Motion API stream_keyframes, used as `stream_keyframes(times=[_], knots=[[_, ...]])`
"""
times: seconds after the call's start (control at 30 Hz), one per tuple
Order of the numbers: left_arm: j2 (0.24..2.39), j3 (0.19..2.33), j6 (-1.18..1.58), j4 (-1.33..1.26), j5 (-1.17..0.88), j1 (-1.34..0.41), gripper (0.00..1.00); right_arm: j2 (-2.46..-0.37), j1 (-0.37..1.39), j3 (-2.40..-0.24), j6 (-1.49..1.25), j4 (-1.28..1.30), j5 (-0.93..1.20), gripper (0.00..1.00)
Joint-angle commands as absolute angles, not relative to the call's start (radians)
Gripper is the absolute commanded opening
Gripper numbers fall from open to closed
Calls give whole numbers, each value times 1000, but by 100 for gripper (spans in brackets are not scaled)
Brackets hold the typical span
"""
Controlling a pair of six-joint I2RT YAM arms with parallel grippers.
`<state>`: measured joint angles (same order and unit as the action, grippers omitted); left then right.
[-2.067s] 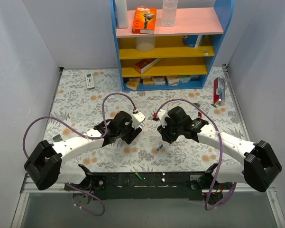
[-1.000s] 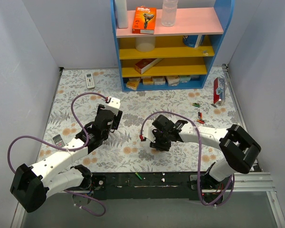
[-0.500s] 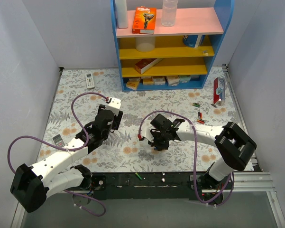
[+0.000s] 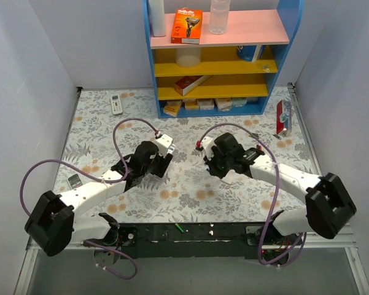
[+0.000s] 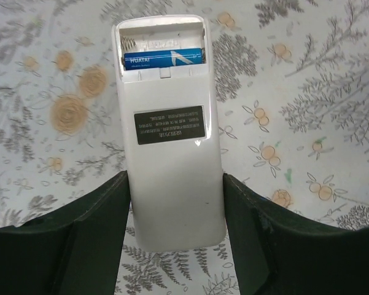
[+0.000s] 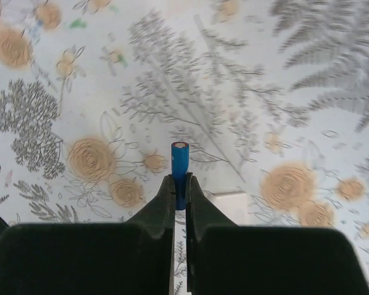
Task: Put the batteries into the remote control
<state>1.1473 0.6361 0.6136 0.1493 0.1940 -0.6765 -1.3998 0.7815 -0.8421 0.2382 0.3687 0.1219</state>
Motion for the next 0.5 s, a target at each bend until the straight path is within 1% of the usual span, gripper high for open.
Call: stream_keyframes(times=[0.0, 0.13, 0.27, 0.43, 0.47], knots=[[1204, 677, 609, 143, 35, -693, 13, -1273, 672, -807, 42, 284, 104, 1], [1278, 683, 598, 120, 8, -757, 14, -1187, 635, -773, -50, 230, 129, 1], [1385, 713, 595, 112, 14, -836, 15, -1135, 629, -762, -83, 187, 172, 1], [1486, 736, 601, 94, 2, -882, 16, -1176, 623, -804, -136, 254, 176, 1], [1497, 739, 600, 92, -29, -887, 17, -1207, 623, -816, -144, 268, 198, 1]])
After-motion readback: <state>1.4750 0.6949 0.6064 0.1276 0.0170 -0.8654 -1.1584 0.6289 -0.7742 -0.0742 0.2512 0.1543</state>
